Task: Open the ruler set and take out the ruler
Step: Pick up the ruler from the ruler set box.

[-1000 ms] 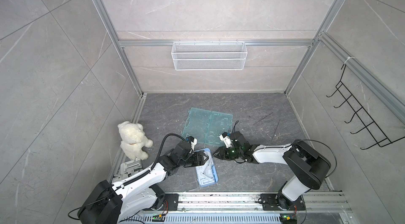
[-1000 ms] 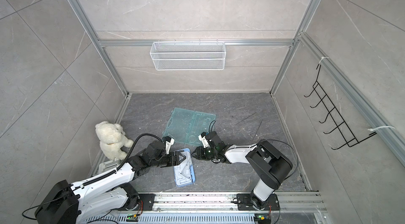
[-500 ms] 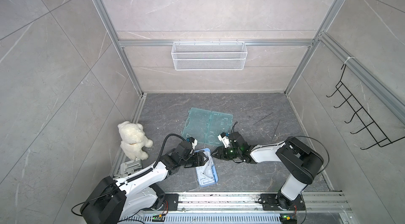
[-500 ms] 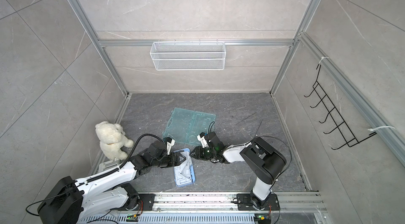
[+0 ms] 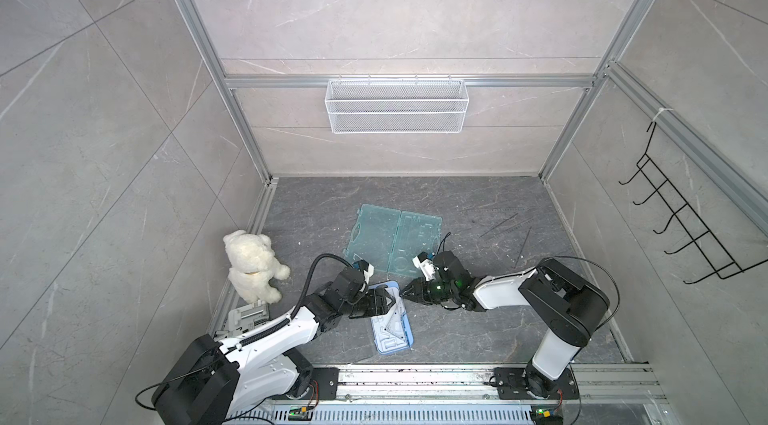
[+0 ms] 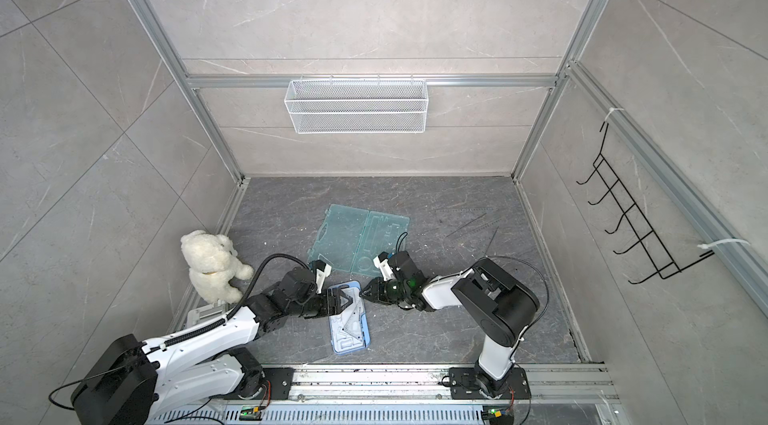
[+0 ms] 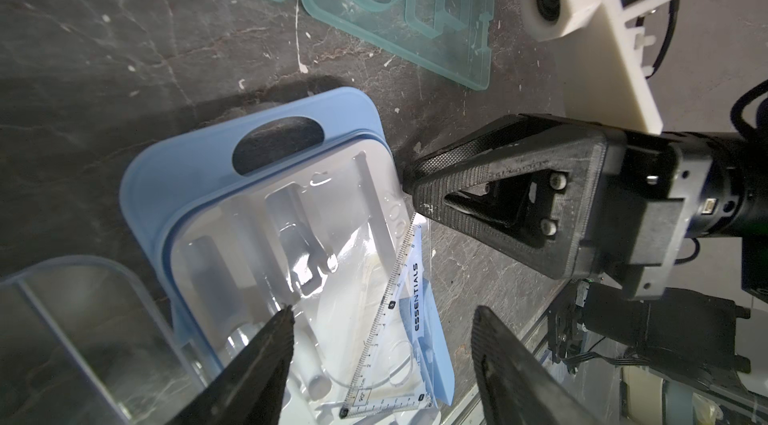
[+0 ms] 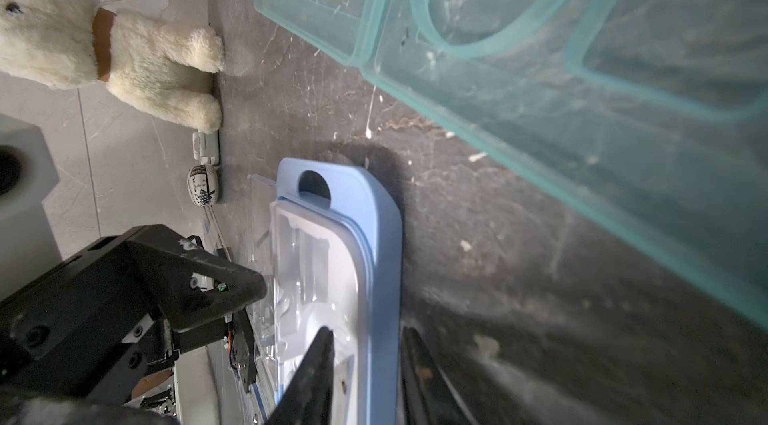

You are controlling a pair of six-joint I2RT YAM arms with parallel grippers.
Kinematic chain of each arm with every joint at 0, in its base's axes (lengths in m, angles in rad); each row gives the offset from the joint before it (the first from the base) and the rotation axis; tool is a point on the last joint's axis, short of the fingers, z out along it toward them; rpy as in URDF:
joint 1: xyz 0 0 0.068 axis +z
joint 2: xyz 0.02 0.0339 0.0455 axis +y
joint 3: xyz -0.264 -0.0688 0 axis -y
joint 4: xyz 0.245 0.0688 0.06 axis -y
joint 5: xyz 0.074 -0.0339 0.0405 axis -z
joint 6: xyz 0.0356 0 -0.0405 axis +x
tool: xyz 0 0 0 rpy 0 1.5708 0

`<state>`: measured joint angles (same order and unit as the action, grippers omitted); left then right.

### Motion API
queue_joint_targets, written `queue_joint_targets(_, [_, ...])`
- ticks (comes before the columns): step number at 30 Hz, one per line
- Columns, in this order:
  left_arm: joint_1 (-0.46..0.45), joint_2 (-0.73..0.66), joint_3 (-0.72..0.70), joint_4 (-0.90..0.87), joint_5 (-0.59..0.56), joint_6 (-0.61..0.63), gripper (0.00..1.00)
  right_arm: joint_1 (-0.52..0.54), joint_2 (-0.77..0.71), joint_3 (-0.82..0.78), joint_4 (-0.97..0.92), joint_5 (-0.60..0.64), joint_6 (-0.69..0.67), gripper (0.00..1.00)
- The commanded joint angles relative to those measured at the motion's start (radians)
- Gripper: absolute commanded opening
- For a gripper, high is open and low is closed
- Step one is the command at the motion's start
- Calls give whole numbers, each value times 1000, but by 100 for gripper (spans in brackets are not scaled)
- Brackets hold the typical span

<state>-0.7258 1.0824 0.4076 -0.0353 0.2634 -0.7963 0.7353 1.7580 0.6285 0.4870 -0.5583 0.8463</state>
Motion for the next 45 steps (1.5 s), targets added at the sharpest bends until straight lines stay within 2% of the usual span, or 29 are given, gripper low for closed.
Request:
queue_joint_targets(1, [3,-9,26,25,-1,11,70,3,6,-17,16,-9,14,31])
queue_joint_targets(13, [3,6,25,30,2,13,70,11,1,-17,24,-5,19,27])
queue_joint_targets(34, [3,36,42,22,10,26,70,12,-20,0,-34,14,7,7])
queue_joint_targets(45, [4,25,45,15,6,31,70,2,-62,17,-94,26,-4,7])
